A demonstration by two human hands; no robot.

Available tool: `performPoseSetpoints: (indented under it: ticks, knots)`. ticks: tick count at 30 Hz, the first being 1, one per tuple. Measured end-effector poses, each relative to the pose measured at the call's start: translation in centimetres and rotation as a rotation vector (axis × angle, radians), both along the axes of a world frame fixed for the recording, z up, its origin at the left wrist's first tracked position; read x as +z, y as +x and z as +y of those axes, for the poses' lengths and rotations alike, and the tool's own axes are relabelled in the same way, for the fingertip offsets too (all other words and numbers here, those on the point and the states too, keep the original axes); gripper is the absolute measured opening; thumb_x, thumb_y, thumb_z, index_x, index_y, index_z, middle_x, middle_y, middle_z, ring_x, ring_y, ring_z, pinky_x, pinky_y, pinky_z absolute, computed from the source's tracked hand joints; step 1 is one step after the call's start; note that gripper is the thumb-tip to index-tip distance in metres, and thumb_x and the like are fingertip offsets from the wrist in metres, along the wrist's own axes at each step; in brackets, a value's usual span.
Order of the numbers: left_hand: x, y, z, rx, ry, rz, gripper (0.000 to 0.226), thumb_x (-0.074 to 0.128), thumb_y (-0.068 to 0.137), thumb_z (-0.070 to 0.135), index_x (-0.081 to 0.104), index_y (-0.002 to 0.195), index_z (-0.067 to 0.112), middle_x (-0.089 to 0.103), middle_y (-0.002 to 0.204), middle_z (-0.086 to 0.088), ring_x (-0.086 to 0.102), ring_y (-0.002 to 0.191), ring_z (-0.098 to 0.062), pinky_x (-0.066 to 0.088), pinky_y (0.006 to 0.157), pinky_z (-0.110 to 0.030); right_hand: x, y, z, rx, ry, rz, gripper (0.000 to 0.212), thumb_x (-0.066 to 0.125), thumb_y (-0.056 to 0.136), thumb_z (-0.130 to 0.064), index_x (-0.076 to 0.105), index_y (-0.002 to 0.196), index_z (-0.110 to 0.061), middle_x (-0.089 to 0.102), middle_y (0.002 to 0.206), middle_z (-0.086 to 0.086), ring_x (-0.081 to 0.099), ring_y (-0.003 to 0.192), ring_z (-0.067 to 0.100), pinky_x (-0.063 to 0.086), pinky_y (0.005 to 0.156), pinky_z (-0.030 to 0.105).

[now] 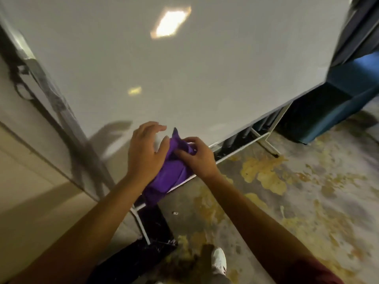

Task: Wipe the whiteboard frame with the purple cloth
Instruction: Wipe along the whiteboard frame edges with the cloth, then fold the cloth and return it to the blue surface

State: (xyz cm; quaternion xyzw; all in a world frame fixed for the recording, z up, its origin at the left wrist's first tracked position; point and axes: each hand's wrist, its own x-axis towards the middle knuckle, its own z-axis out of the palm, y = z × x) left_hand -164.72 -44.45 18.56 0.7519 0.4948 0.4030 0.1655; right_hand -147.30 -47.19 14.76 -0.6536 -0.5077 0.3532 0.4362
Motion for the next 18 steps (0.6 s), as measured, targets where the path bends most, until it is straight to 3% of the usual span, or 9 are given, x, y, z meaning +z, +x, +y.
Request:
performPoseSetpoints:
  ticks: [2, 5, 9, 12, 14, 16, 18]
  knots:
    - [0.3, 3.6, -0.8, -0.056, -0.079, -0.139, 0.052, 0.053, 0.096, 0.049, 0.065, 0.130, 0.012, 0.062, 0.135, -0.007, 0.057, 0.127, -0.025, 0.051, 0.108, -0.046, 1.8, 4.3, 0.3, -0.180, 0.007, 0.140, 0.052, 0.075, 0.075, -0.056, 0.059, 0.116, -0.028, 0.068, 0.098, -0.012, 0.068, 0.085, 0.003, 0.056, 0.065, 0.013]
    - [1.1, 10.4, -1.6, -0.253, -0.358, -0.348, 0.067, 0.043, 0.090, 0.069, 0.056, 0.140, 0.028, 0.059, 0.133, 0.008, 0.061, 0.125, -0.014, 0.055, 0.109, -0.040, 3.4, 10.6, 0.7, -0.367, -0.025, 0.400, 0.054, 0.070, 0.084, -0.050, 0.057, 0.124, -0.015, 0.069, 0.106, 0.007, 0.071, 0.094, 0.022, 0.061, 0.083, 0.040]
    - [1.7, 20.0, -0.9, -0.540, -0.457, -0.305, 0.078, 0.055, 0.087, 0.072, 0.037, 0.156, 0.039, 0.051, 0.154, 0.013, 0.054, 0.135, 0.000, 0.051, 0.112, -0.024, 5.5, 19.0, -0.7, -0.384, -0.071, 0.675, 0.038, 0.053, 0.097, -0.046, 0.064, 0.113, -0.014, 0.071, 0.109, 0.017, 0.070, 0.100, 0.035, 0.056, 0.090, 0.053]
    - [1.9, 26.7, -0.1, -0.521, -0.360, -0.148, 0.087, 0.077, 0.086, 0.054, 0.034, 0.157, 0.032, 0.053, 0.148, 0.007, 0.059, 0.125, -0.009, 0.055, 0.103, -0.025, 6.6, 24.5, -2.4, -0.277, -0.130, 0.713, 0.055, 0.042, 0.096, -0.061, 0.063, 0.119, -0.016, 0.073, 0.109, 0.016, 0.072, 0.096, 0.035, 0.057, 0.085, 0.055]
    - [2.2, 31.5, 0.2, -0.482, -0.379, -0.175, 0.075, 0.075, 0.082, 0.060, 0.047, 0.145, 0.030, 0.064, 0.130, 0.008, 0.065, 0.112, -0.009, 0.058, 0.095, -0.025, 6.9, 28.8, -3.8, -0.174, -0.166, 0.659, 0.065, 0.036, 0.091, -0.074, 0.065, 0.119, -0.023, 0.075, 0.104, 0.011, 0.073, 0.093, 0.035, 0.060, 0.079, 0.052]
    - [2.3, 35.6, 0.6, -0.463, -0.444, -0.246, 0.063, 0.070, 0.080, 0.067, 0.056, 0.129, 0.030, 0.069, 0.115, 0.011, 0.068, 0.106, -0.007, 0.059, 0.085, -0.023, 6.8, 32.7, -5.5, -0.132, -0.182, 0.614, 0.062, 0.035, 0.086, -0.080, 0.066, 0.111, -0.033, 0.076, 0.100, 0.010, 0.073, 0.090, 0.037, 0.061, 0.069, 0.044]
    - [2.2, 40.4, 0.7, -0.472, -0.507, -0.287, 0.050, 0.071, 0.088, 0.062, 0.060, 0.123, 0.029, 0.069, 0.109, 0.011, 0.069, 0.105, -0.010, 0.057, 0.079, -0.022, 6.4, 37.0, -7.2, -0.120, -0.183, 0.594, 0.051, 0.042, 0.085, -0.079, 0.063, 0.106, -0.038, 0.075, 0.101, 0.012, 0.072, 0.091, 0.040, 0.060, 0.068, 0.040]
